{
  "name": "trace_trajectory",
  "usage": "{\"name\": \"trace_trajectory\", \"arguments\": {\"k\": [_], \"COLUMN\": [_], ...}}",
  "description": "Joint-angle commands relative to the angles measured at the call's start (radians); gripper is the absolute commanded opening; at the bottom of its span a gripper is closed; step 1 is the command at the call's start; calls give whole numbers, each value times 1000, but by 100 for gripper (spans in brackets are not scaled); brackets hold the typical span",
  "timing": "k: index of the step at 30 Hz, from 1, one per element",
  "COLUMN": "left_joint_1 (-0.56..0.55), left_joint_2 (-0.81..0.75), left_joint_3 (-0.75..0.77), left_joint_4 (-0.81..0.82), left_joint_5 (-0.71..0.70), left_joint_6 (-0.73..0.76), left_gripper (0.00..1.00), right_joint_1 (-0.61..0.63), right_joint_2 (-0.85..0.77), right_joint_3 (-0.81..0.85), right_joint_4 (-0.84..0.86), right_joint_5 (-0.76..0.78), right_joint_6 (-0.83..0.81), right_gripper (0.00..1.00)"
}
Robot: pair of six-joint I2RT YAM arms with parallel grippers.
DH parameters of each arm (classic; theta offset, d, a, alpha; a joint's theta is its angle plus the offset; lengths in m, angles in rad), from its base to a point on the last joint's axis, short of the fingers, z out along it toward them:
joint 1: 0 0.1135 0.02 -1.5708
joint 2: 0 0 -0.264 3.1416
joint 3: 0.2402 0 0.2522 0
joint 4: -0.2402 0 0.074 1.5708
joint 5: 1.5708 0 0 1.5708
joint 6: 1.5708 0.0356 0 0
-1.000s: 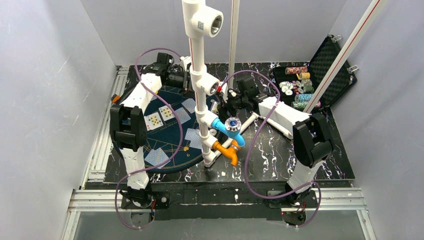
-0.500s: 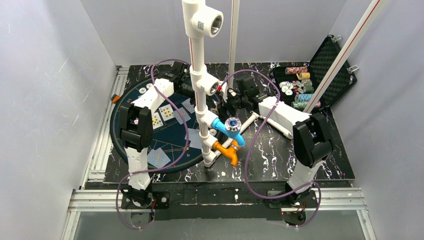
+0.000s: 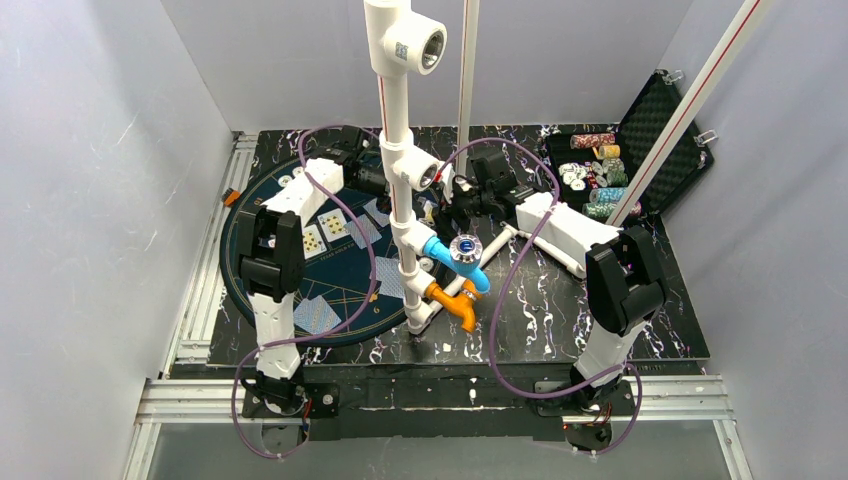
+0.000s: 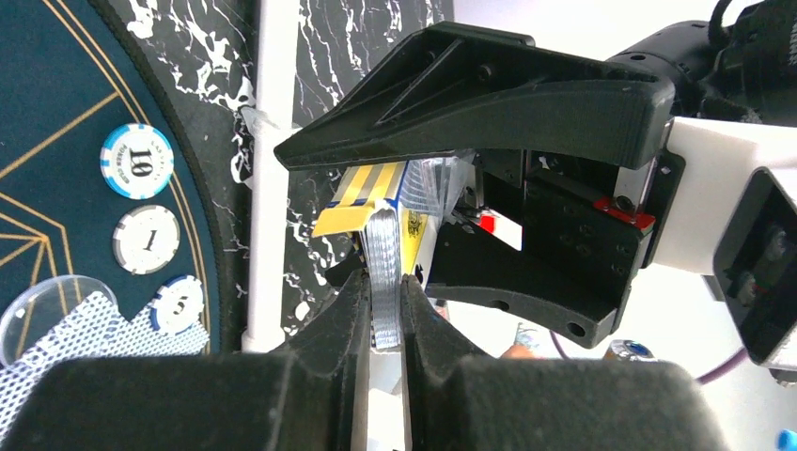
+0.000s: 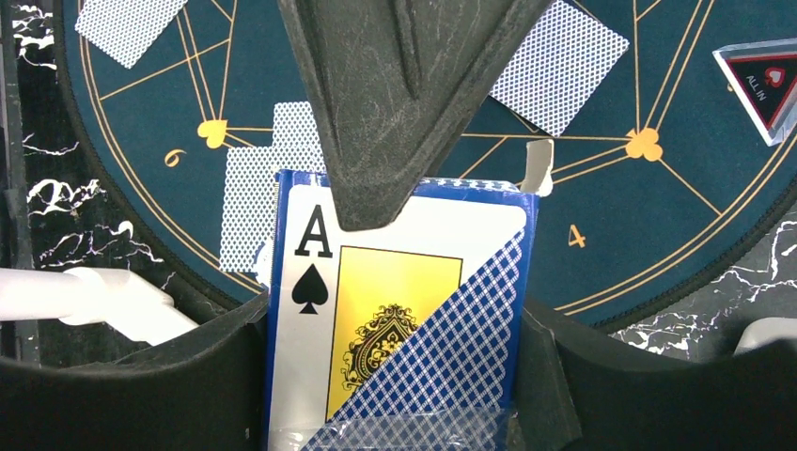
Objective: Distribute texas hold em gaming equipment
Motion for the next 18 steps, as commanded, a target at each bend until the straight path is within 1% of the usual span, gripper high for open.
{"name": "trace_trajectory", "arguments": {"k": [1, 2, 3, 4, 6, 7, 8, 9, 14, 18], "left_joint_1": [42, 47, 50, 55, 71, 80, 91, 100, 156, 243], "left_joint_2": [-85, -94, -99, -103, -104, -102, -100, -97, -80, -44], "left_joint_3": [-73, -78, -78, -77, -78, -79, -84, -86, -88, -38], "left_joint_4": [136, 151, 156, 158, 168, 174, 183, 191, 218, 247], "left_joint_5": [95, 93, 87, 80, 68, 67, 65, 59, 24, -38], "left_joint_6": [-90, -98, -102, -102, -110, -114, -122, -127, -137, -149], "left_gripper": [0, 0, 0, 0, 0, 0, 0, 0, 0, 0], "right_joint_1": [5, 5, 5, 5, 5, 5, 3, 2, -19, -44], "right_joint_2": [-18, -17, -15, -14, -14, -14, -14, -14, -15, -26], "right_joint_3": [43, 42, 42, 42, 43, 43, 45, 45, 45, 49], "right_joint_4": [41, 41, 43, 44, 44, 45, 47, 49, 69, 70], "right_joint_5": [-1, 3, 8, 12, 19, 26, 31, 40, 81, 81], "right_joint_6": [23, 24, 25, 28, 29, 32, 34, 36, 67, 86], "right_gripper": [51, 58, 69, 75, 79, 85, 96, 98, 98, 98]}}
